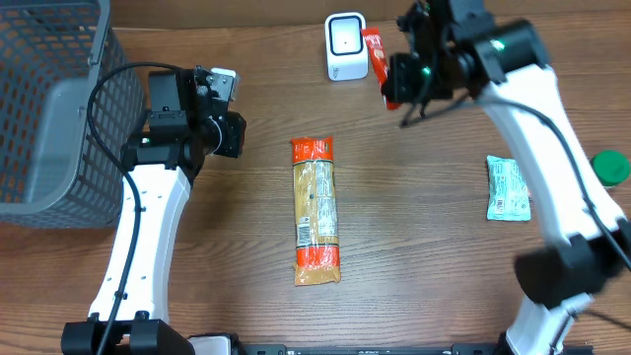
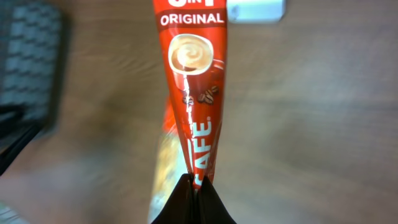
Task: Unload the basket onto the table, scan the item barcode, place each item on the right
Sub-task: 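Hold the Nescafe stick in front of the white scanner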
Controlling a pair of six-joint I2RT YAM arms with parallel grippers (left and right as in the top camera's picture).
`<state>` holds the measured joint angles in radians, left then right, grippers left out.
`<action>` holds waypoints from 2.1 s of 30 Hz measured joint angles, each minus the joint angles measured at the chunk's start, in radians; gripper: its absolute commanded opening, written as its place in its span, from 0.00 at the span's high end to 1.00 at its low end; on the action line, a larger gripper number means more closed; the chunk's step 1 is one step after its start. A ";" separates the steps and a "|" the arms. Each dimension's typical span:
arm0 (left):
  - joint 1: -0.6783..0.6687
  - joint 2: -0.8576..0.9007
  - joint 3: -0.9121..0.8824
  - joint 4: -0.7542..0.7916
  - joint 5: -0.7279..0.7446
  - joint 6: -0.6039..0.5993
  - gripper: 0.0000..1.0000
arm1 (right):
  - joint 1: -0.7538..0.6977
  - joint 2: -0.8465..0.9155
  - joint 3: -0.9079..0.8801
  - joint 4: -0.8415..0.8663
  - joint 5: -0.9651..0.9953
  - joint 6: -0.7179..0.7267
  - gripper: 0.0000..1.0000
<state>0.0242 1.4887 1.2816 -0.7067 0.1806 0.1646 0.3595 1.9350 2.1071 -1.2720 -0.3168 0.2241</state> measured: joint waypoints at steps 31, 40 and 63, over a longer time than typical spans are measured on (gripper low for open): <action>0.000 0.000 0.000 -0.042 -0.044 -0.013 0.00 | 0.048 0.546 0.074 0.578 0.362 -0.093 0.96; 0.000 0.000 0.000 -0.042 -0.044 -0.013 0.00 | 0.048 0.546 0.075 0.633 0.349 -0.014 0.96; 0.000 0.000 0.000 -0.043 -0.044 -0.013 0.00 | 0.049 0.570 0.076 0.610 0.294 0.036 0.96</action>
<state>0.0242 1.4891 1.2816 -0.7494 0.1368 0.1513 0.4084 2.5050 2.1826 -0.6624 -0.0231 0.2604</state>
